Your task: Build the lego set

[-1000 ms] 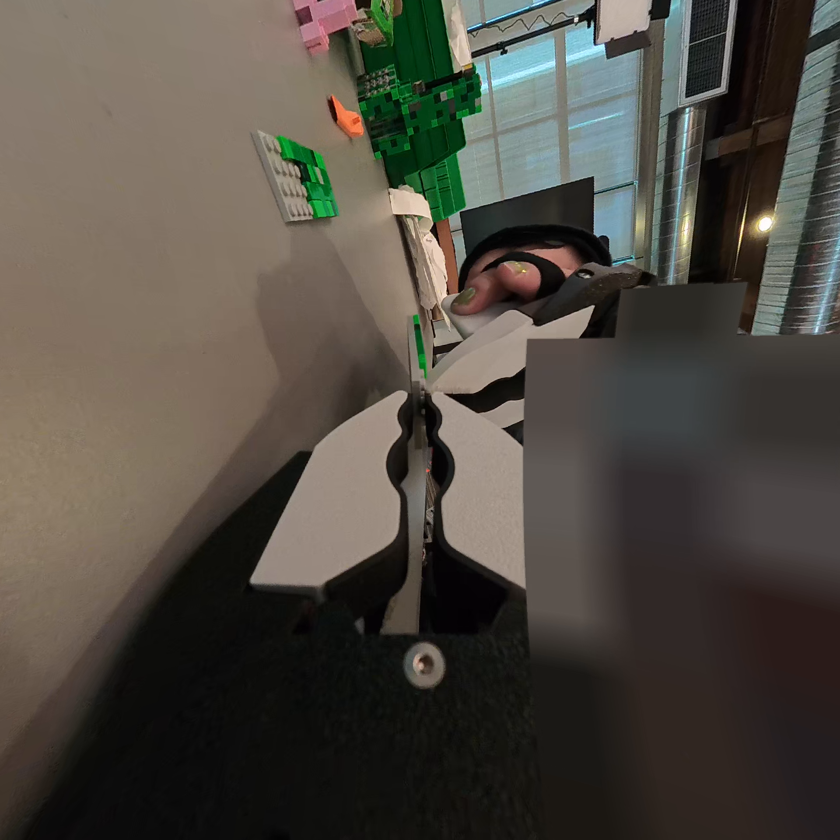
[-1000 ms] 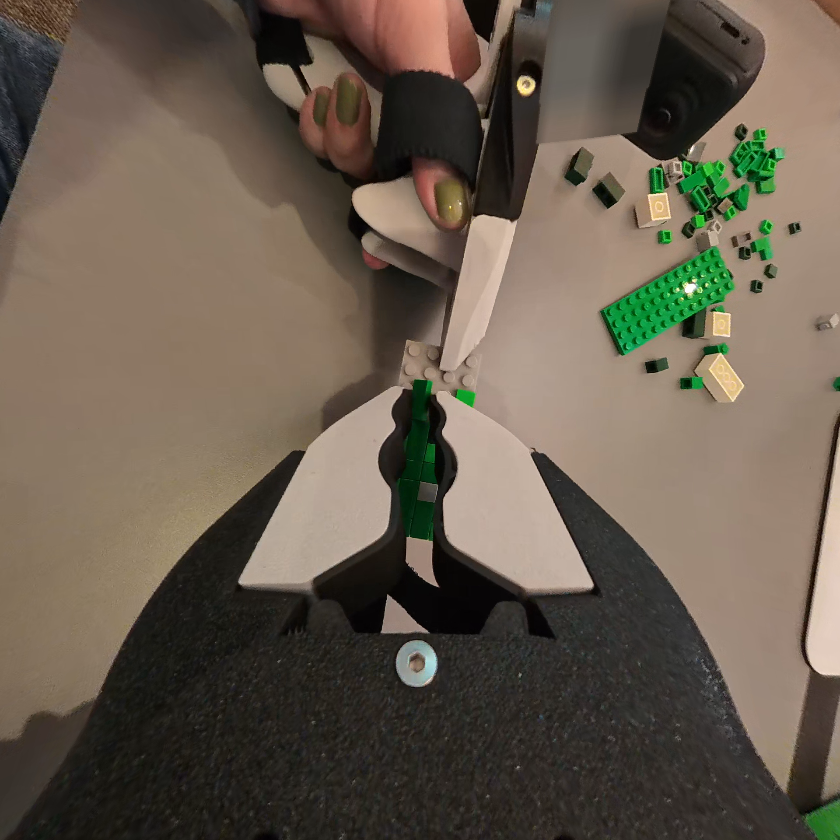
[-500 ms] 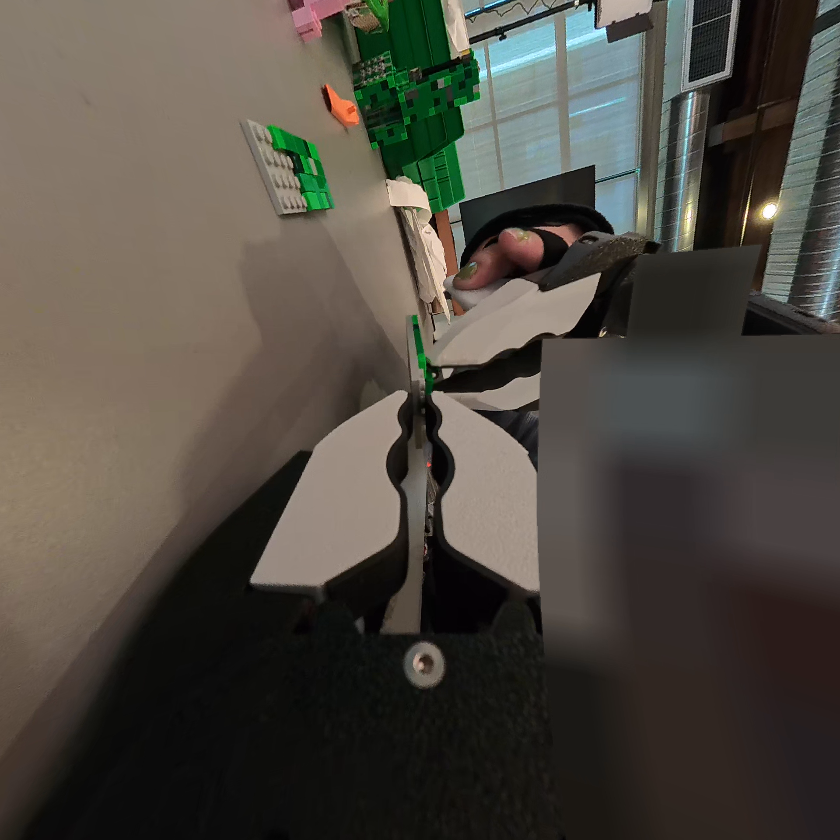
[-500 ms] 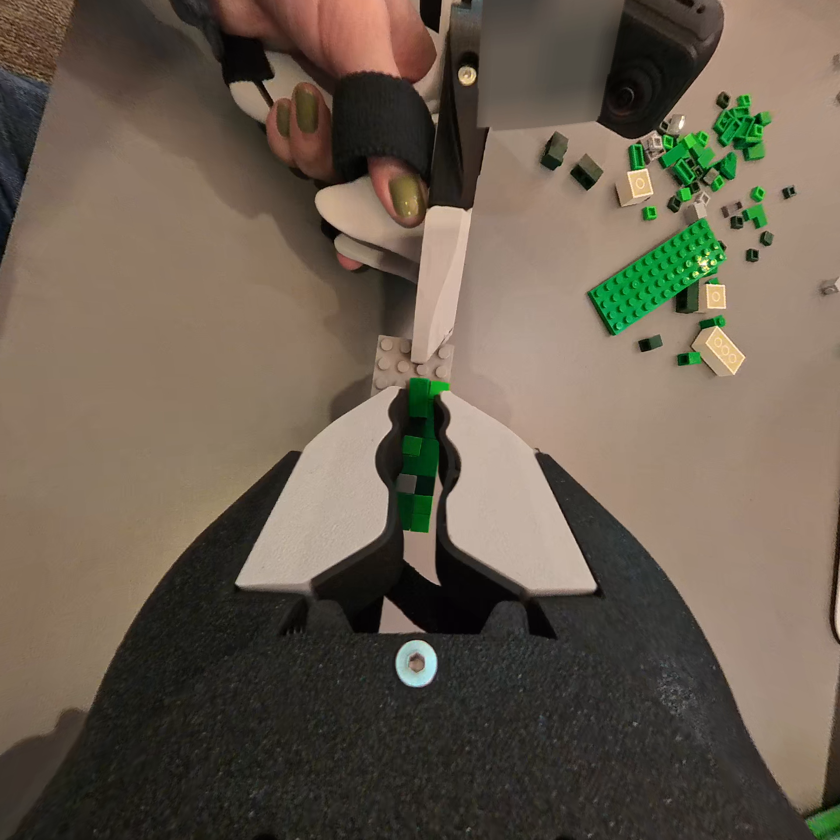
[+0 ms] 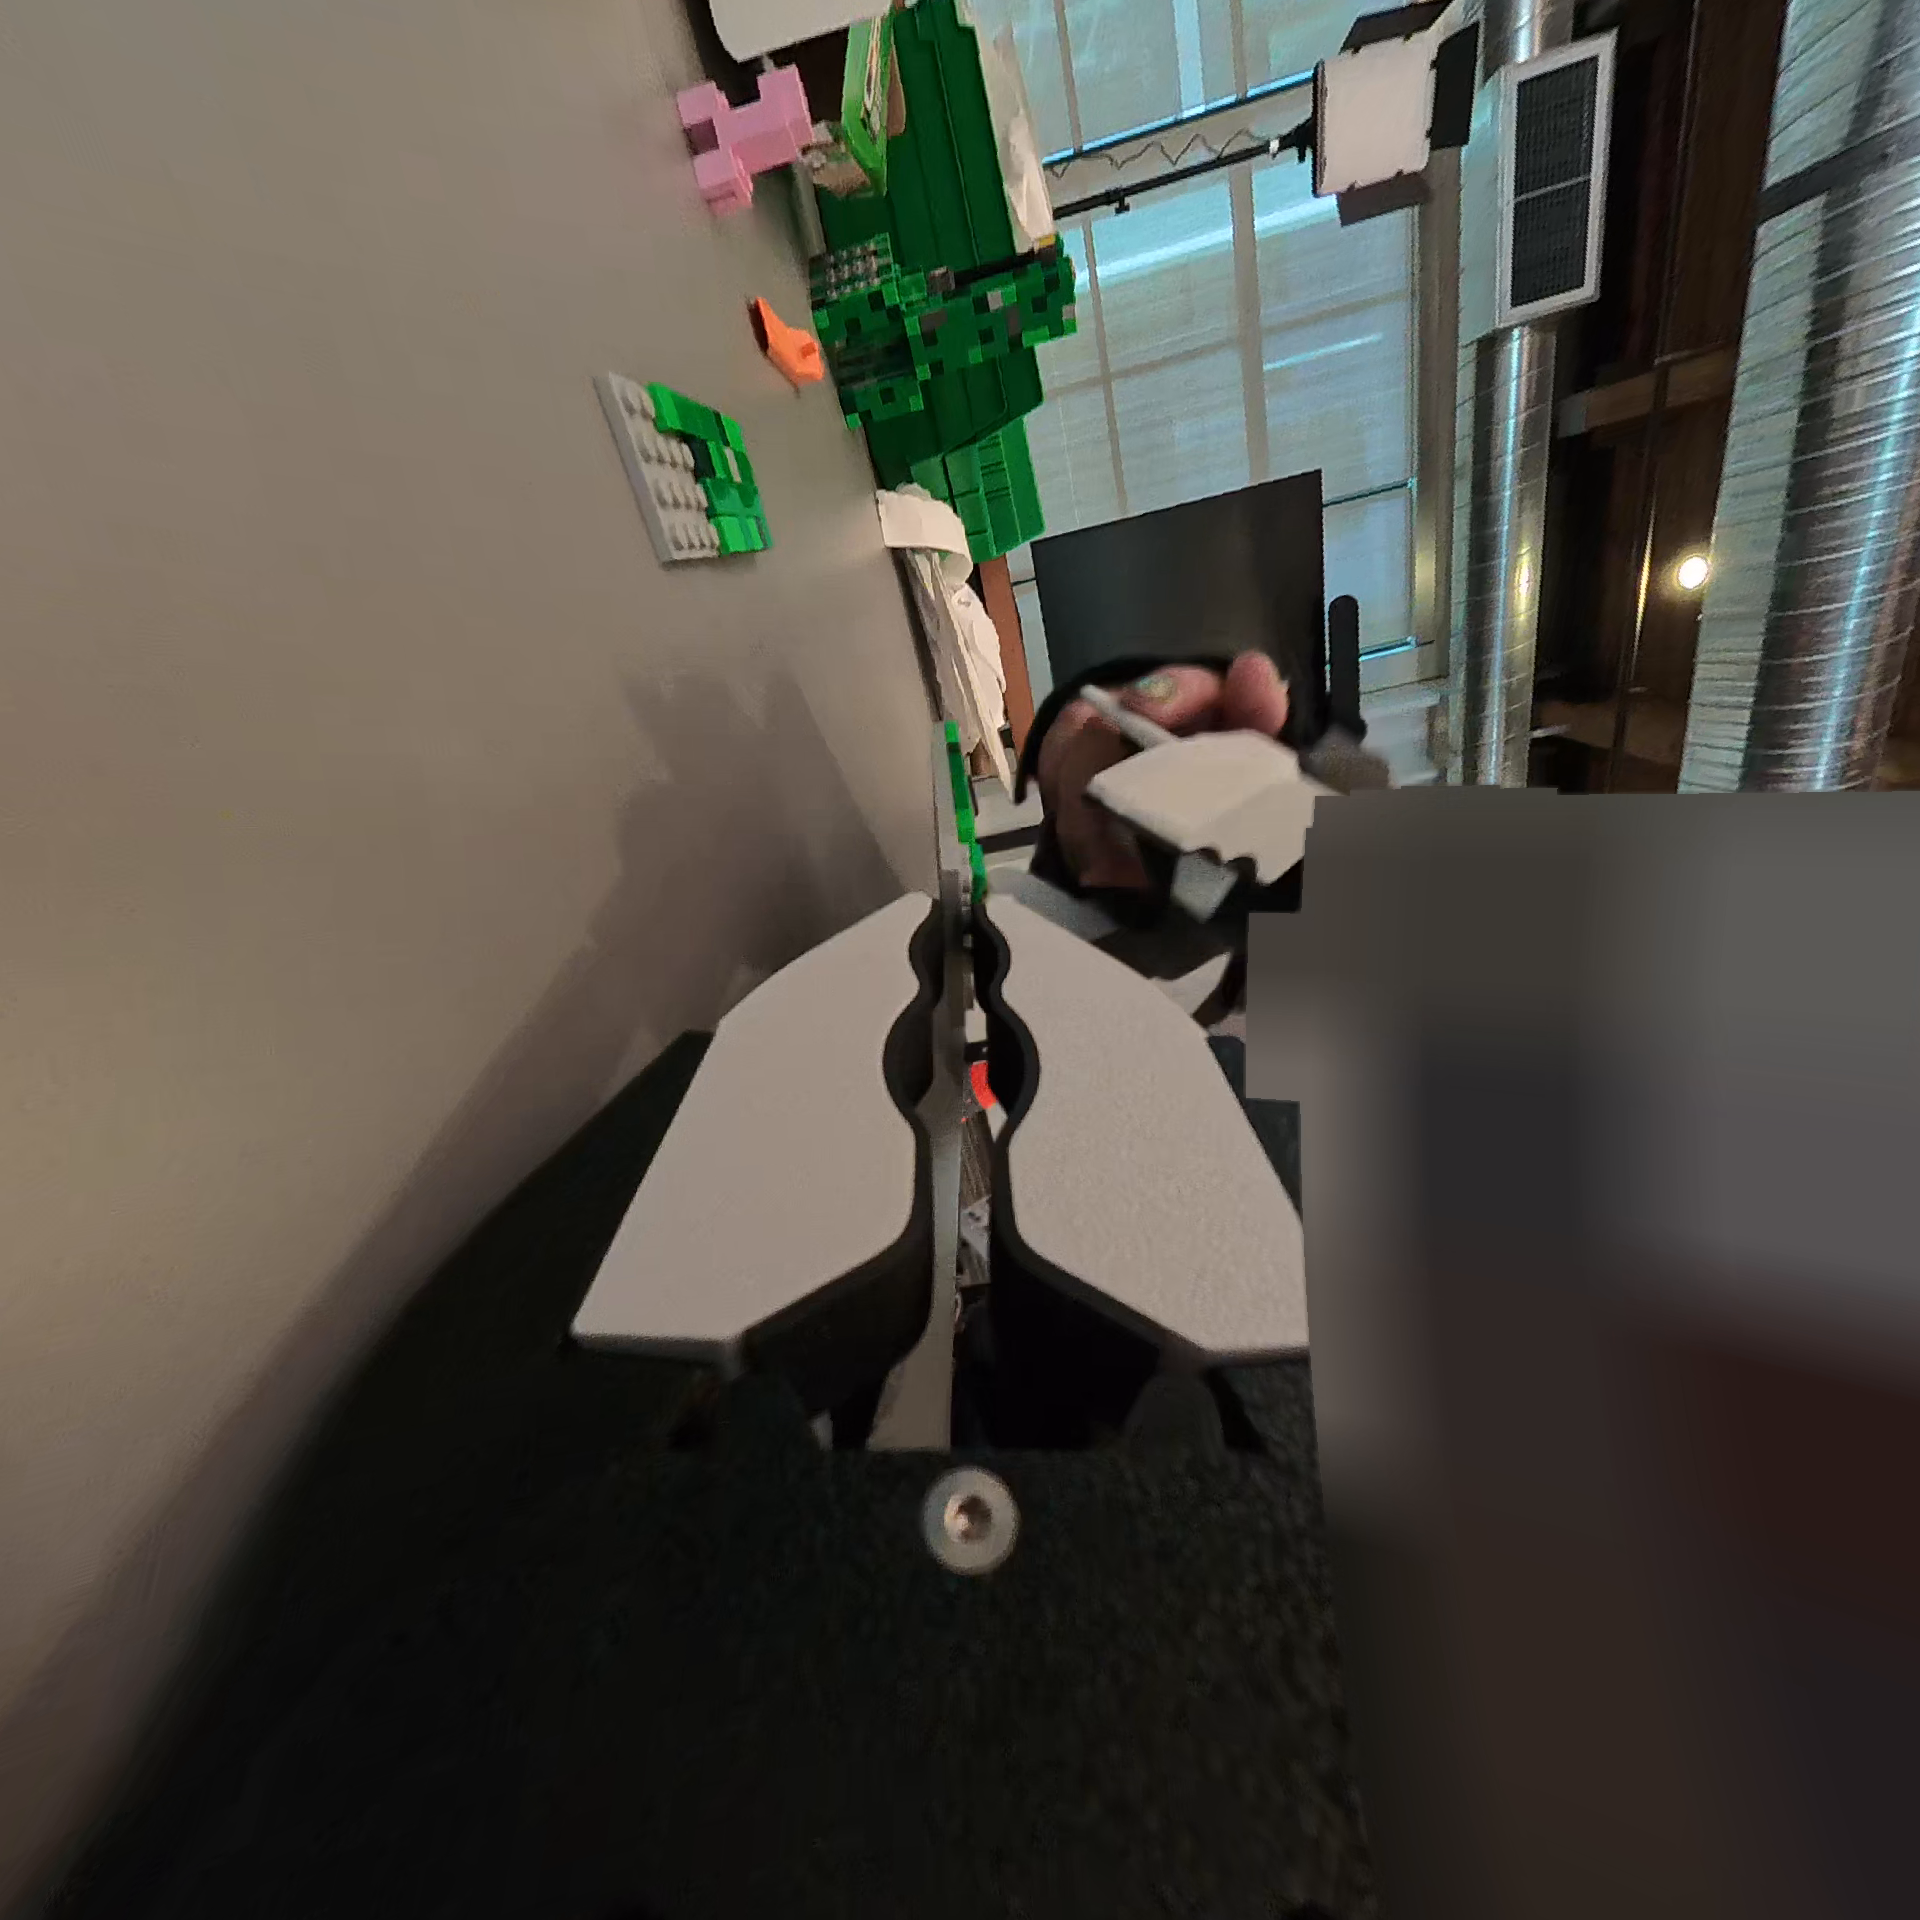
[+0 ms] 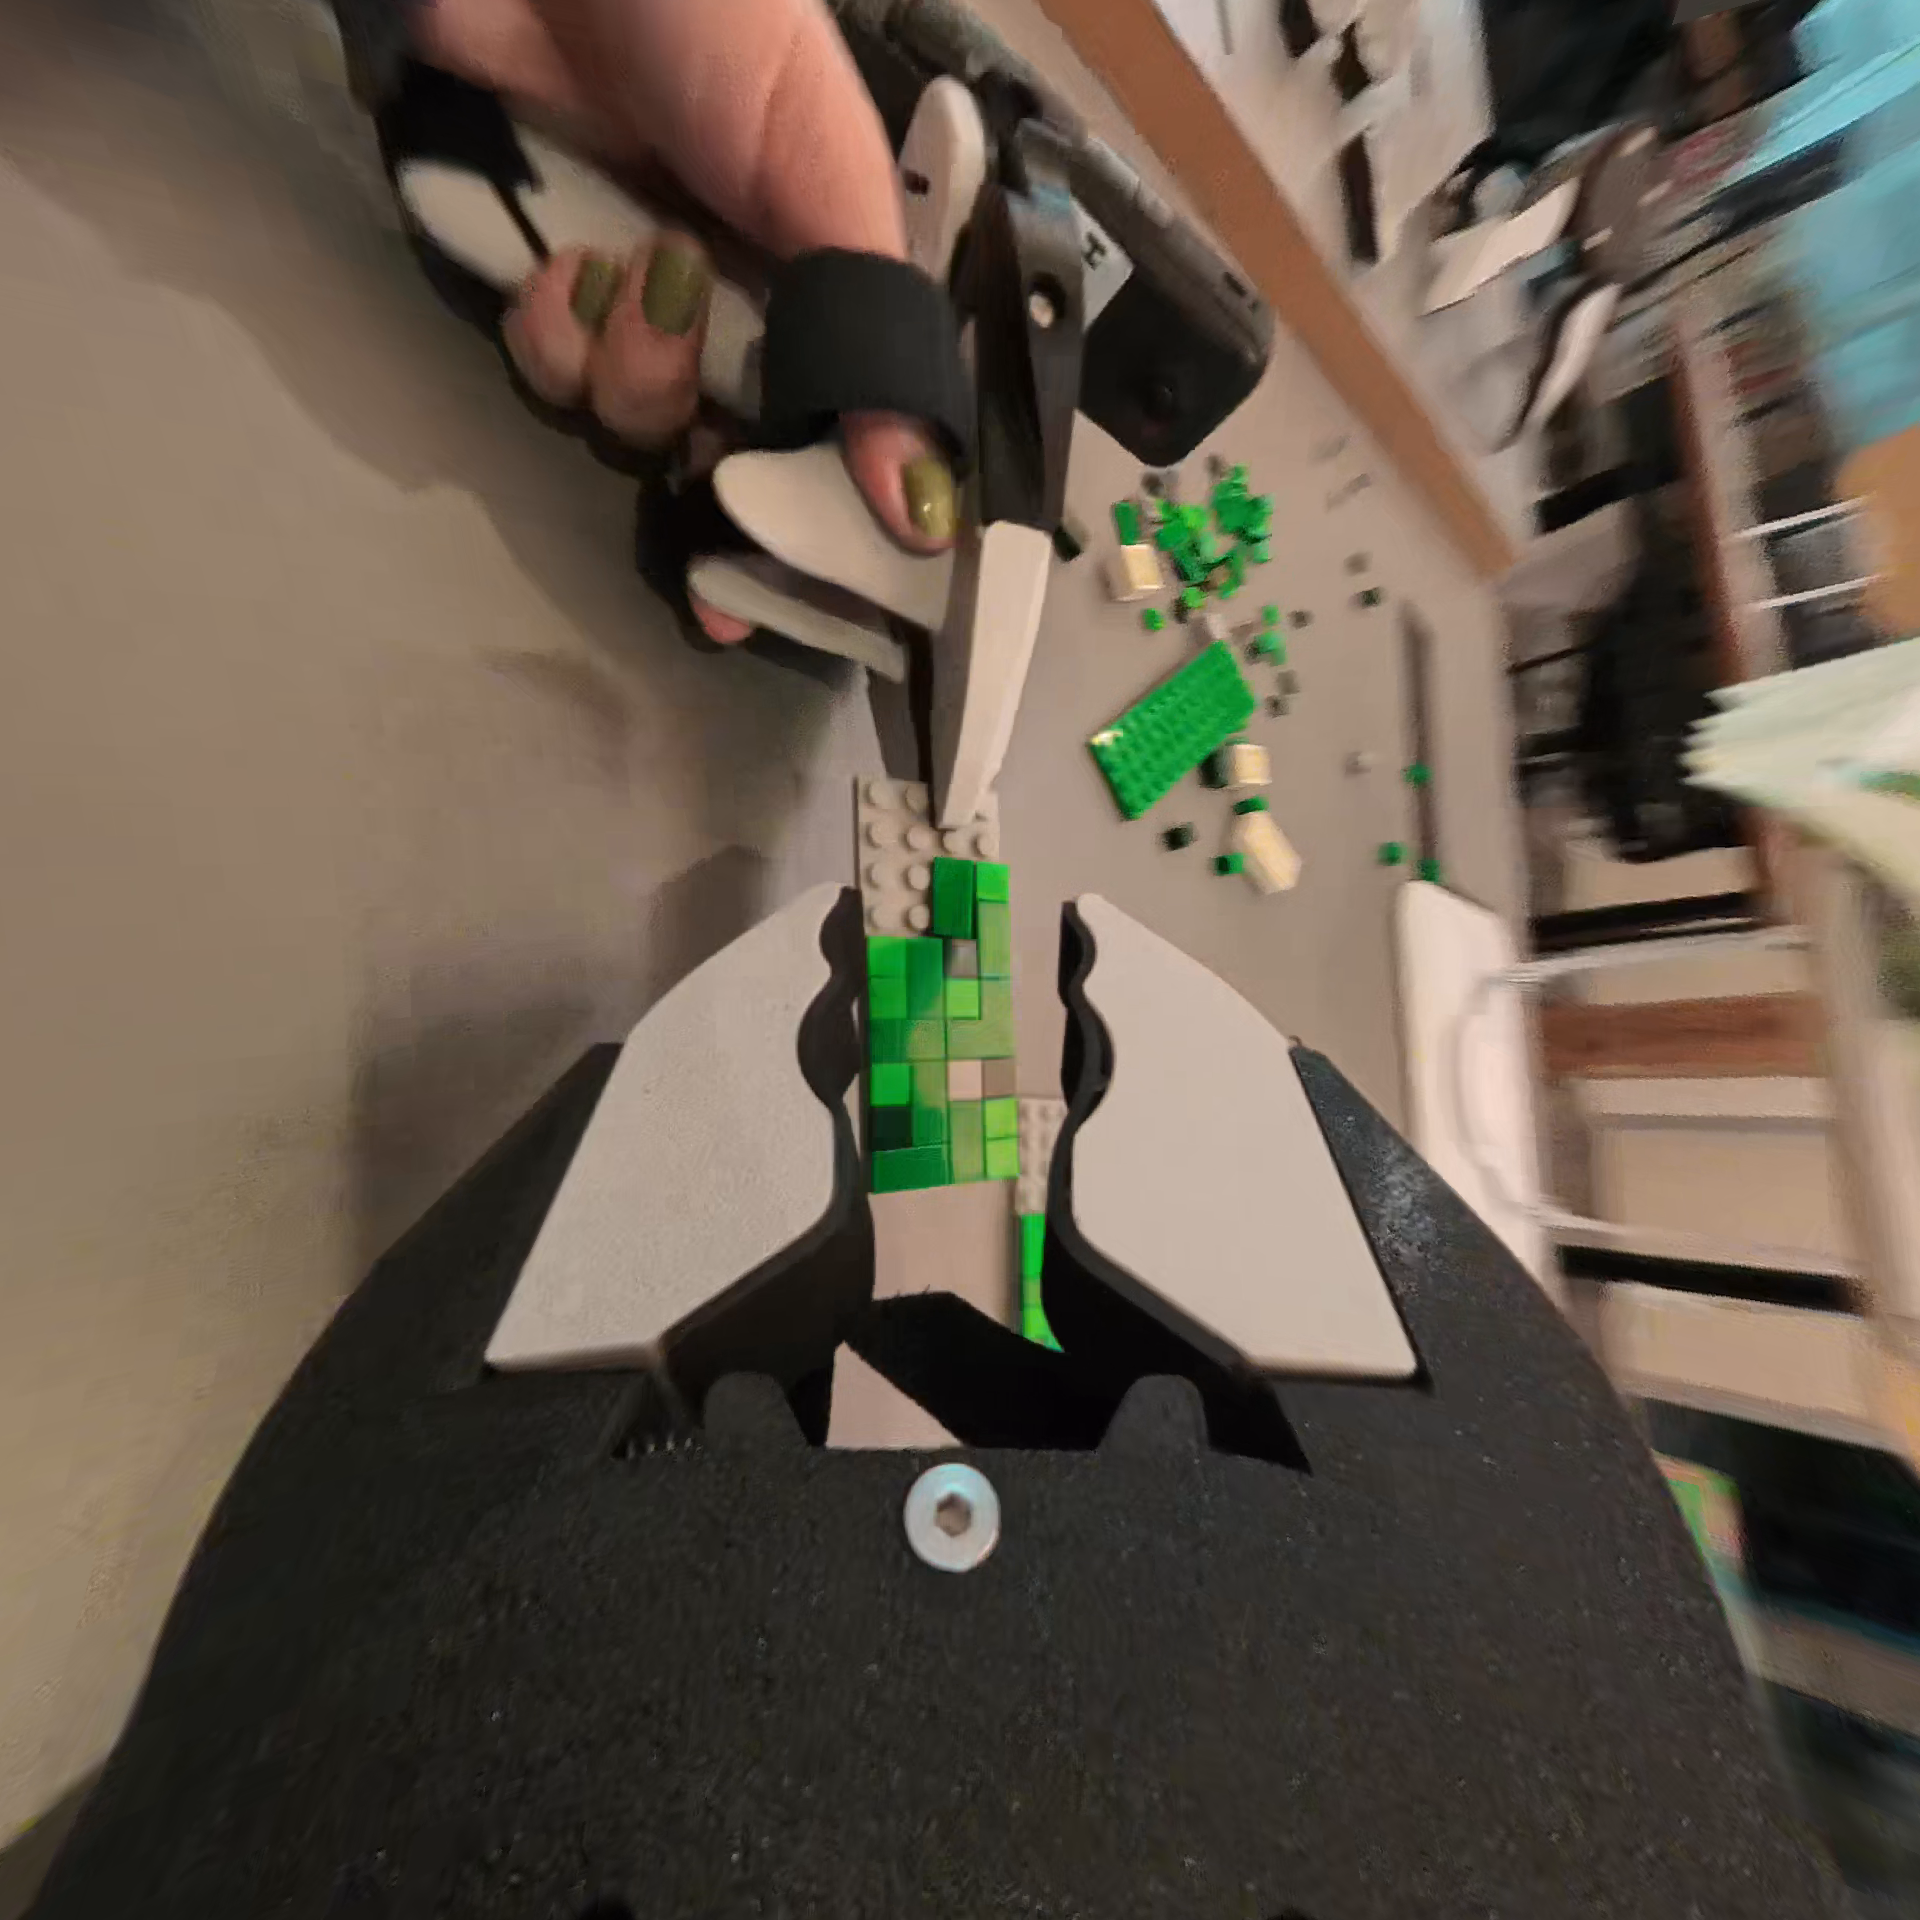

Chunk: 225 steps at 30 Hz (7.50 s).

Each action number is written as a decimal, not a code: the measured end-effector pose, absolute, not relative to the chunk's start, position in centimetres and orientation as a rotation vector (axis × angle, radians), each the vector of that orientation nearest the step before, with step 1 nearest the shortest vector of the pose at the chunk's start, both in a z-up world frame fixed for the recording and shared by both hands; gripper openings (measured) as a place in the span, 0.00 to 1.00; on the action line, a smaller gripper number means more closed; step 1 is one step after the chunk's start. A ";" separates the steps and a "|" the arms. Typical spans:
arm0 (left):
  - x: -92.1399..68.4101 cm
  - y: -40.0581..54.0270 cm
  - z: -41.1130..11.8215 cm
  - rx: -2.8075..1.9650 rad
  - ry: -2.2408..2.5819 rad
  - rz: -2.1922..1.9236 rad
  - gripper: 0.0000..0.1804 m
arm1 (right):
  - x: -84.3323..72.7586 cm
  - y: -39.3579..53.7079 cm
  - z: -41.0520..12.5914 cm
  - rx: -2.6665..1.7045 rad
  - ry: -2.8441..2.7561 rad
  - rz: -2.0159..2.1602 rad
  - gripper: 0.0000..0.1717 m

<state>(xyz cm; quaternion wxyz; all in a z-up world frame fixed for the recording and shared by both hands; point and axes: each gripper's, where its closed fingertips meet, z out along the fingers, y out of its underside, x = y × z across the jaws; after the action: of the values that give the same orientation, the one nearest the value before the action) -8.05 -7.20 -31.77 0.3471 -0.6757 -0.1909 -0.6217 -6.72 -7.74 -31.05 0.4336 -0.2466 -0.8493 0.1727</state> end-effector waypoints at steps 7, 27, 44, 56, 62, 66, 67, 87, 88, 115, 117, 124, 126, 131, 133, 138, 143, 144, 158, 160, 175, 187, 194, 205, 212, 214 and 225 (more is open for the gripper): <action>-8.6 -7.0 -31.6 -1.712 -0.535 -1.634 0.02 | -6.5 -7.9 -33.3 -0.324 -1.812 -0.128 0.17; -8.5 -7.2 -31.4 -1.704 -0.530 -1.650 0.02 | -7.4 -7.1 -34.6 -0.274 -1.714 -0.357 0.09; -7.9 -7.4 -31.4 -1.722 -0.514 -1.684 0.03 | -7.5 -7.0 -34.2 -0.209 -1.676 -0.377 0.04; -7.5 -7.6 -31.8 -1.781 -0.459 -1.629 0.03 | -7.0 -7.4 -34.5 -0.293 -1.805 -0.153 0.06; -7.0 -7.7 -31.9 -1.813 -0.424 -1.607 0.03 | -6.7 -7.6 -34.5 -0.253 -1.817 -0.137 0.05; -6.9 -7.8 -32.0 -1.822 -0.416 -1.612 0.03 | -6.5 -7.7 -34.5 -0.286 -1.842 -0.084 0.04; -6.9 -7.8 -32.0 -1.824 -0.415 -1.610 0.03 | -6.5 -7.7 -34.5 -0.293 -1.846 -0.079 0.04; -7.3 -10.8 -24.8 -1.526 0.397 -0.687 0.21 | -4.3 -10.5 -25.3 -0.482 -1.621 1.016 0.04; -7.0 -11.0 -24.4 -1.495 0.474 -0.589 0.21 | -3.9 -10.8 -24.8 -0.467 -1.616 1.090 0.04; -1.9 -13.9 -21.0 -1.311 1.030 -0.080 0.03 | -1.7 -14.2 -21.7 -0.308 -1.682 1.167 0.10; -1.8 -14.0 -21.1 -1.311 1.056 -0.056 0.03 | -1.7 -14.1 -21.8 -0.319 -1.707 1.141 0.11; -1.5 -14.3 -21.3 -1.311 1.092 -0.070 0.03 | -1.2 -14.7 -22.6 -0.295 -1.824 1.095 0.05; -1.4 -14.4 -21.4 -1.310 1.100 -0.070 0.03 | -1.2 -14.8 -22.7 -0.294 -1.836 1.093 0.05; -1.4 -14.8 -21.4 -1.303 1.126 -0.064 0.03 | -1.1 -15.1 -22.8 -0.291 -1.864 1.084 0.05; -1.3 -14.9 -21.3 -1.296 1.140 -0.056 0.03 | -1.1 -15.3 -22.8 -0.293 -1.880 1.090 0.05; -1.3 -14.8 -21.3 -1.284 1.158 -0.070 0.03 | -0.9 -15.4 -22.9 -0.273 -1.928 1.078 0.04; -1.2 -15.0 -21.5 -1.277 1.159 -0.076 0.03 | -0.9 -15.6 -22.9 -0.282 -1.948 1.099 0.03; -1.2 -14.9 -21.3 -1.273 1.148 -0.071 0.03 | -1.0 -15.5 -22.7 -0.289 -1.921 1.108 0.04; -1.0 -15.1 -21.7 -1.292 1.209 -0.111 0.03 | -0.6 -15.9 -23.3 -0.209 -1.956 1.061 0.04; -0.9 -15.4 -21.9 -1.295 1.231 -0.126 0.04 | -0.5 -16.1 -23.5 -0.196 -1.989 1.056 0.03; -1.0 -15.1 -21.4 -1.291 1.149 -0.143 0.03 | -0.5 -15.5 -22.7 -0.170 -1.906 1.002 0.03; -0.9 -15.0 -21.4 -1.309 1.224 -0.090 0.03 | -0.5 -15.8 -22.7 -0.162 -1.898 1.015 0.06; -0.8 -14.9 -21.3 -1.303 1.239 -0.082 0.03 | -0.3 -15.8 -22.7 -0.147 -1.934 1.005 0.04; -0.7 -14.6 -21.3 -1.311 1.228 -0.068 0.03 | -0.4 -15.7 -22.4 -0.206 -1.921 1.017 0.05; -1.2 -14.7 -21.3 -1.332 1.246 -0.010 0.03 | -0.1 -15.1 -22.1 -0.207 -1.876 1.007 0.08; -1.3 -14.7 -21.2 -1.330 1.245 -0.009 0.03 | -0.1 -15.2 -22.2 -0.197 -1.880 0.993 0.06; -0.6 -15.4 -21.3 -1.308 1.332 -0.008 0.03 | 0.6 -16.3 -22.4 -0.149 -1.957 1.043 0.05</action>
<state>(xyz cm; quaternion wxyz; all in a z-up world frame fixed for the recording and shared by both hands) -0.59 -15.38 -21.30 0.5949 -0.5632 0.5735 -0.0035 0.55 -16.28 -22.35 0.4436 -0.0600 -0.7890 0.4208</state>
